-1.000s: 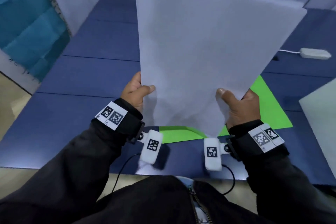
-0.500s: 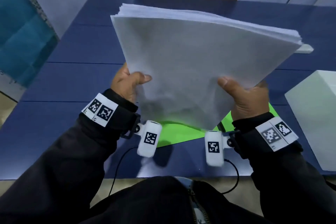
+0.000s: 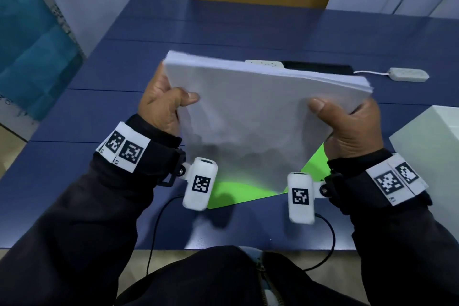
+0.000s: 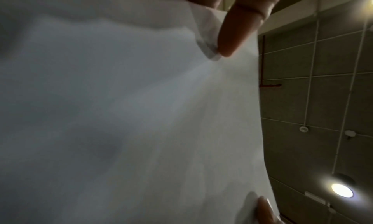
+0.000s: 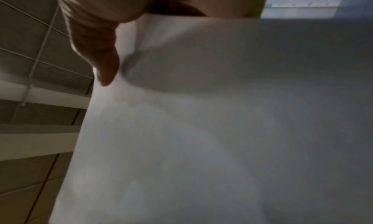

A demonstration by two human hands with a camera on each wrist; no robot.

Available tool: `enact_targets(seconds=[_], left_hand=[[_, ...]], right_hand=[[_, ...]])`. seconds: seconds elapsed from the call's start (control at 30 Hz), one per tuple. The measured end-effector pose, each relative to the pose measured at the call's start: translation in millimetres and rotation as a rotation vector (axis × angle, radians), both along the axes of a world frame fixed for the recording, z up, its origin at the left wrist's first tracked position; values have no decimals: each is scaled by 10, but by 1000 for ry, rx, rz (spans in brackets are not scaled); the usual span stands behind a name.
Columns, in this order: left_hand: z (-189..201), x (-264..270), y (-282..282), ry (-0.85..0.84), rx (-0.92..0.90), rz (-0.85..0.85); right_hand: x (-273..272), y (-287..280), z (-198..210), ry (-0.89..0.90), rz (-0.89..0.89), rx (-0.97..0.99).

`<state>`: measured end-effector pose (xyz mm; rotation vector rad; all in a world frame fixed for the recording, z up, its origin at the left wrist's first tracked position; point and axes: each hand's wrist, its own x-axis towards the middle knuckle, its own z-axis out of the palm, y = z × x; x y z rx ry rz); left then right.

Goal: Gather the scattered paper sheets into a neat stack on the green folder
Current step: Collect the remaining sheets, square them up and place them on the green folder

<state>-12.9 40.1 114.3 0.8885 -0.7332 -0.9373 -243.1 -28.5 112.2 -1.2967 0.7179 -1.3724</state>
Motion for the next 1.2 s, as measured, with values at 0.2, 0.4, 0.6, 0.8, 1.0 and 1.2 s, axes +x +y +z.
enact_targets(seconds=[0.2,0.4,0.6,0.8,1.0,1.2], left_hand=[[18,-61,-36,10,19,71],[125,38,-20,-277,-51,-6],[70,-35,28,-675,-223,176],[39,-42,75,-1074,-219,330],[101,-70,104,-1116,-238,377],[114,-36,90,-1137,-216,354]], right_hand=[[81,53,26,72,-39,-40],[-4,15,176,141,-104,-103],[-49,72,237,398,-302,-536],[-144,32,315,660,-319,-782],[-156,91,402,787,-312,-851],[-141,217,532,1080,-311,-923]])
